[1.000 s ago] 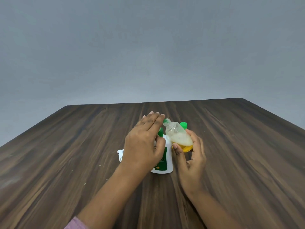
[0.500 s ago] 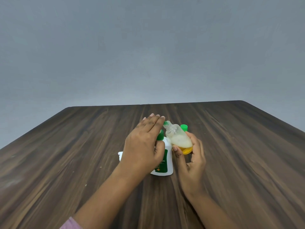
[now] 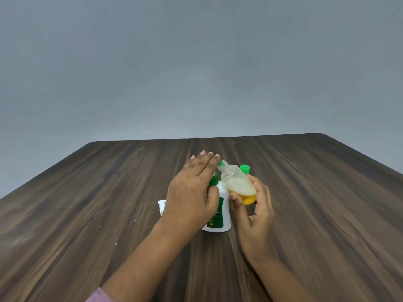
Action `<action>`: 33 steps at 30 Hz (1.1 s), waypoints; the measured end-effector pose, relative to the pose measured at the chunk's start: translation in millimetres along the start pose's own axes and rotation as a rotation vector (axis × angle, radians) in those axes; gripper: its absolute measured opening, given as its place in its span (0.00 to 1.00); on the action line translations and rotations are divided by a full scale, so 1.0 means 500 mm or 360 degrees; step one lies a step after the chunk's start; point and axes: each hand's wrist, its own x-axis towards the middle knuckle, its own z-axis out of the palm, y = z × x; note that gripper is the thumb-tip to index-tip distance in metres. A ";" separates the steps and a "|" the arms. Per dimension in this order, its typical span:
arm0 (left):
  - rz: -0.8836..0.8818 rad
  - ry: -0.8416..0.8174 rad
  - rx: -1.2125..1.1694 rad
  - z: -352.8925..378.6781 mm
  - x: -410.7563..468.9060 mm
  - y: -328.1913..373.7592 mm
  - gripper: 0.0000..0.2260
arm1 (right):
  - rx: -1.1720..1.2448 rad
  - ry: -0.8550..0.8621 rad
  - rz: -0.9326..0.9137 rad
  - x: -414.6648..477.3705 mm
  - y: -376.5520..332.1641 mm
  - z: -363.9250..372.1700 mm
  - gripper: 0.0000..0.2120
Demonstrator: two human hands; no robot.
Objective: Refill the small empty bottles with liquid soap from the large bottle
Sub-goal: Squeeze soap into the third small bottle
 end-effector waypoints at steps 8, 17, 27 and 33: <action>-0.0056 0.0000 -0.0114 0.021 -0.022 -0.002 0.26 | -0.0050 0.0005 -0.0008 0.001 0.004 -0.009 0.23; -0.0024 -0.0044 -0.0041 -0.006 0.002 0.007 0.25 | 0.0033 0.0005 0.0004 0.002 -0.002 -0.002 0.24; -0.0033 -0.0004 -0.0065 0.015 -0.010 0.004 0.24 | -0.0060 0.0012 -0.0010 -0.002 0.005 -0.012 0.22; 0.0021 0.0025 -0.0030 0.001 -0.002 0.001 0.25 | 0.0007 0.0004 -0.0009 0.004 -0.002 -0.002 0.24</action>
